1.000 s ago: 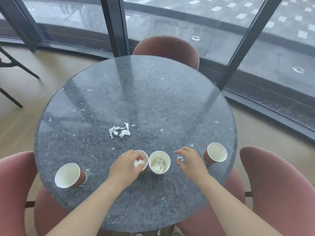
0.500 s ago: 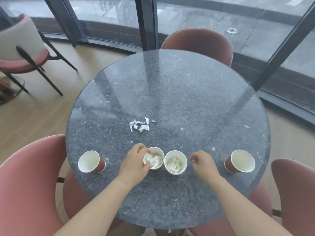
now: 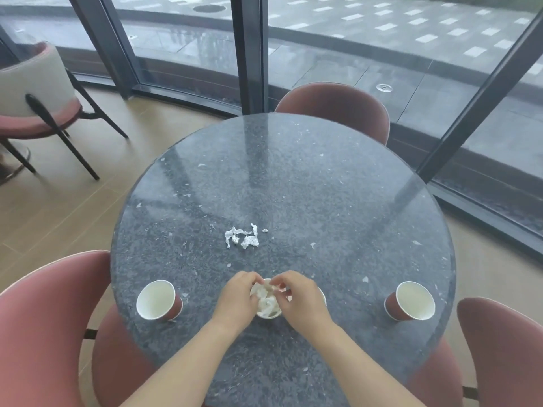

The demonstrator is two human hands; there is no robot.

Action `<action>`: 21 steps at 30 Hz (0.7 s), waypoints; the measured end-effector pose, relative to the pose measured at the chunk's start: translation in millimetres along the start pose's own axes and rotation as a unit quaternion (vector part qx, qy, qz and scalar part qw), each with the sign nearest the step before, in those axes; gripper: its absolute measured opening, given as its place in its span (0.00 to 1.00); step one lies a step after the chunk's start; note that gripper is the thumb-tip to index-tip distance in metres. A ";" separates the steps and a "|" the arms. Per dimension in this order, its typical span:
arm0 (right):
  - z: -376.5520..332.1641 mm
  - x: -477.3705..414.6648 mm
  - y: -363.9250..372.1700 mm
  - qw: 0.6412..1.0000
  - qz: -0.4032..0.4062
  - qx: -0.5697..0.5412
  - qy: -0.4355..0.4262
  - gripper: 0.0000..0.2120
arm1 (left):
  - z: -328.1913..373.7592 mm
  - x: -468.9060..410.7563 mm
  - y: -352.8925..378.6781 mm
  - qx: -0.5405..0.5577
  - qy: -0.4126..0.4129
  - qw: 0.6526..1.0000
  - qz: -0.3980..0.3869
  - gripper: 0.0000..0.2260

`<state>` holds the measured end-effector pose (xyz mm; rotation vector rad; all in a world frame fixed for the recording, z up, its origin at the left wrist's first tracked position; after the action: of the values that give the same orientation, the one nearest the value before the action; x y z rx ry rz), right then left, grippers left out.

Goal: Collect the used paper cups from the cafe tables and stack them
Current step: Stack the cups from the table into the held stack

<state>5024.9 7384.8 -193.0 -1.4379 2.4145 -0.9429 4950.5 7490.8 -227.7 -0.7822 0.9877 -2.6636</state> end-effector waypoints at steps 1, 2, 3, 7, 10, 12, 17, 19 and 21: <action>2.3 -2.1 2.7 1.000 0.000 -0.002 0.008 0.09 | -2.7 -0.6 -4.3 0.007 -0.002 1.000 0.010 0.12; 2.3 -5.1 4.0 1.000 0.000 -0.002 0.010 0.09 | -7.3 -1.3 -9.5 0.017 -0.007 1.000 0.022 0.12; 0.3 -9.3 3.6 1.000 0.003 -0.002 0.005 0.09 | -13.1 -1.8 -15.3 0.026 -0.013 0.999 0.033 0.12; -12.8 -34.0 -0.4 0.999 0.026 -0.006 -0.028 0.12 | -37.6 -7.1 -44.0 0.018 -0.038 0.997 0.058 0.14; -19.1 -57.2 2.0 0.999 0.028 0.007 -0.028 0.13 | -46.6 -18.7 -66.1 0.023 -0.042 0.997 0.068 0.14; -23.2 -74.4 4.3 0.999 0.023 0.007 -0.032 0.12 | -48.4 -27.7 -75.2 0.033 -0.036 0.997 0.065 0.12; -21.3 -115.1 1.1 0.999 0.023 0.019 -0.023 0.11 | -57.2 -47.2 -90.2 -0.006 -0.029 0.999 0.033 0.12; -13.4 -130.6 -0.3 0.999 0.014 0.034 -0.006 0.11 | -61.3 -58.8 -102.5 -0.026 -0.027 0.999 0.030 0.13; -2.5 -145.9 1.6 0.998 -0.009 0.053 0.014 0.11 | -63.5 -75.7 -115.2 -0.044 -0.022 0.998 0.028 0.12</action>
<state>5098.1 7509.0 -215.7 -1.4213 2.3363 -1.0858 4980.1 7639.7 -224.2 -0.8162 1.1046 -2.5599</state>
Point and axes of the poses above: each hand's wrist, its own x-axis away from the middle knuckle, its own y-axis out of the palm, z = x × y, the point moved 10 cm from there along -x, towards the middle knuckle, and after that the axes turned 14 degrees about -z, right-handed, at the moved point
